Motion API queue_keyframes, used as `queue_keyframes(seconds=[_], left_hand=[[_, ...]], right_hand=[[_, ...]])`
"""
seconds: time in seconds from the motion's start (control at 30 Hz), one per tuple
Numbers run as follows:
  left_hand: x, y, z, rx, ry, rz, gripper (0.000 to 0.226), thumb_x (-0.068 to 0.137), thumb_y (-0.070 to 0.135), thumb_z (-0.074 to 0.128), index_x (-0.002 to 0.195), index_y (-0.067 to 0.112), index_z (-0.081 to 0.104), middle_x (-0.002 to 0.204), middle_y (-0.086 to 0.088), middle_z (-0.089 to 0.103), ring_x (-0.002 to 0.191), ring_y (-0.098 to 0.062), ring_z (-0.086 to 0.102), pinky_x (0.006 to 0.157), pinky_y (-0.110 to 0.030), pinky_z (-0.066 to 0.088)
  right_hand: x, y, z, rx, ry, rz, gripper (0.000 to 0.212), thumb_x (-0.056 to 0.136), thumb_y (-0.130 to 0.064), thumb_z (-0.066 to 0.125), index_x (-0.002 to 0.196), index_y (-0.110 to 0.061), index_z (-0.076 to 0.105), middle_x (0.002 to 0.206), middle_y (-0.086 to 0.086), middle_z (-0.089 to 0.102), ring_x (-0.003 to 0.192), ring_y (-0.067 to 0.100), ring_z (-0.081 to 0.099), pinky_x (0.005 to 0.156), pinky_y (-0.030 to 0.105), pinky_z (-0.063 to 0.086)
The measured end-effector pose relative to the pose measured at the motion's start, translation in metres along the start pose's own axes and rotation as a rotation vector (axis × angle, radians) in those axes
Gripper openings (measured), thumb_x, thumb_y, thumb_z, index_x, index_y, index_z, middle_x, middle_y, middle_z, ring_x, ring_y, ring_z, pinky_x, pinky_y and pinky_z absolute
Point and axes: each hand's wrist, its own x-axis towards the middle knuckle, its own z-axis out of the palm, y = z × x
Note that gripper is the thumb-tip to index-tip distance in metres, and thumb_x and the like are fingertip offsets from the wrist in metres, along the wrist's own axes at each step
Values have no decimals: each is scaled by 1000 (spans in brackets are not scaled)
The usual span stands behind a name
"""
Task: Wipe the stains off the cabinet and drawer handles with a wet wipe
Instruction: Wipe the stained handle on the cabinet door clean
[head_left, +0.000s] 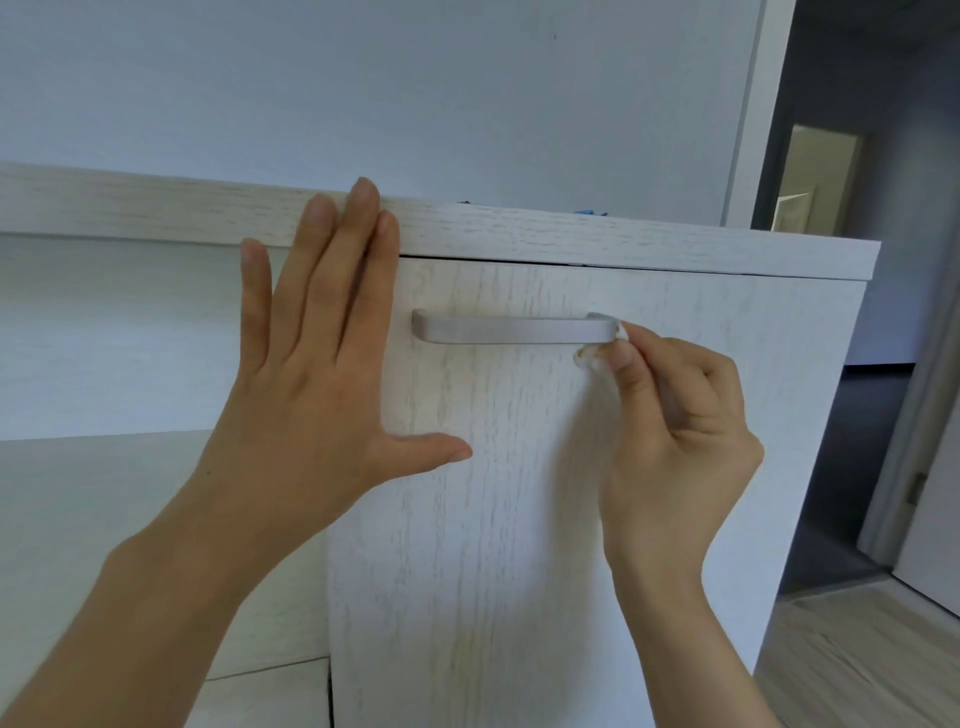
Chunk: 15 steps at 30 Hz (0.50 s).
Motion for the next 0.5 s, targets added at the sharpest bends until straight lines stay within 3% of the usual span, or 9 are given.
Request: queue_keyframes(seconds=[0.27,0.4,0.5], left_hand=[[0,-1,1,-15,1,0,131,61,83,52,149,-2,5,155,-15,2,143,-14,-15,115,-35,-18],[-1,0,0,-1,7,7,129,63,82,51,148,-4,7,154,-18,4,144,-25,-6,115,-35,-17],[-2,1,-1,35,33,18,127,62,76,52,148,-5,8,155,-21,7,143,-34,0,115,-37,-15]], right_hand=[[7,-5,-7,140,-107,143,20,88,-16,63,88,-34,69,95,-11,67,94,0,63,84,12,46],[-1,-14,-15,114,-153,56,15,86,-15,64,91,-29,70,94,-6,66,92,-1,62,83,11,45],[-12,-24,-11,36,-225,-109,15,84,-13,66,96,-22,69,90,2,64,84,-1,59,78,8,43]])
